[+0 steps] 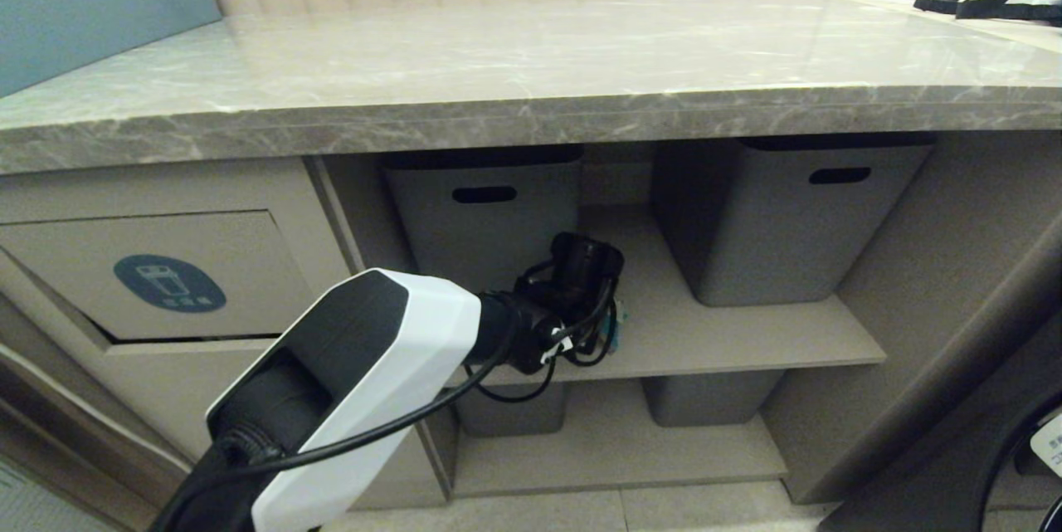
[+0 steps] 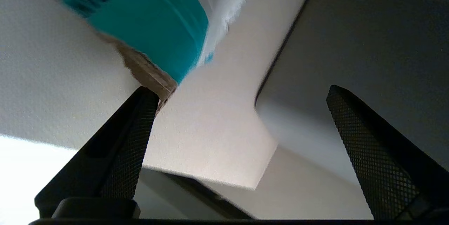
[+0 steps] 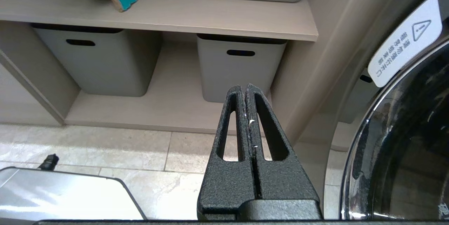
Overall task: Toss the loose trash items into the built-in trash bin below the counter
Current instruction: Pick up the garbage
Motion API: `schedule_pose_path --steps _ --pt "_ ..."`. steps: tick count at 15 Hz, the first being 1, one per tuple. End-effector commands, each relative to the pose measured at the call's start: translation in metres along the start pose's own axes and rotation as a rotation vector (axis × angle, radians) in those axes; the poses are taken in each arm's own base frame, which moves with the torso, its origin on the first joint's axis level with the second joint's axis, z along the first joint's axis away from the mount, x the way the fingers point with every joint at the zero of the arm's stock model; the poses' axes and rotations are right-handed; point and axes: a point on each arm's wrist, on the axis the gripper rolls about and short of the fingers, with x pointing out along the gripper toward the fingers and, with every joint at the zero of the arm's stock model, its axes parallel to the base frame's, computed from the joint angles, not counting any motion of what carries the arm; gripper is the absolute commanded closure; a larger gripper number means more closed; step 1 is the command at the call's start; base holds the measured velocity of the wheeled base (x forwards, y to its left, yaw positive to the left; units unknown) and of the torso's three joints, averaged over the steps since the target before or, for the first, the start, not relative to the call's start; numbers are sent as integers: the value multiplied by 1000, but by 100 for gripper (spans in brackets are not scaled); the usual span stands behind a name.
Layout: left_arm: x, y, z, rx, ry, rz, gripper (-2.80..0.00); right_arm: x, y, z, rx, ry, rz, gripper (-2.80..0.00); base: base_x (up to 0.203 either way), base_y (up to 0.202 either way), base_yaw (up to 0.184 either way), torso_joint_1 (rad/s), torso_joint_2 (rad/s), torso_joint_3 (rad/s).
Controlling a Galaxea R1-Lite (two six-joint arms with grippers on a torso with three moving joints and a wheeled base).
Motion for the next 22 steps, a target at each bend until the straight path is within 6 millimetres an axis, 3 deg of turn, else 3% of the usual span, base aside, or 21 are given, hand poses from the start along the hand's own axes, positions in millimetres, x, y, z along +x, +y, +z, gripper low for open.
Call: schedule_pose_path --steps 1,16,17,22 --pt "1 1 1 -7 -2 1 -280 0 0 0 -1 0 1 0 0 0 0 0 0 0" --pt "0 0 0 -10 10 -2 -280 0 0 0 -1 0 1 0 0 0 0 0 0 0" --pt "0 0 -1 -9 6 0 0 0 0 0 -1 0 1 0 0 0 0 0 0 0" --pt "0 0 0 -11 2 0 0 0 0 0 -1 -1 1 0 0 0 0 0 0 0"
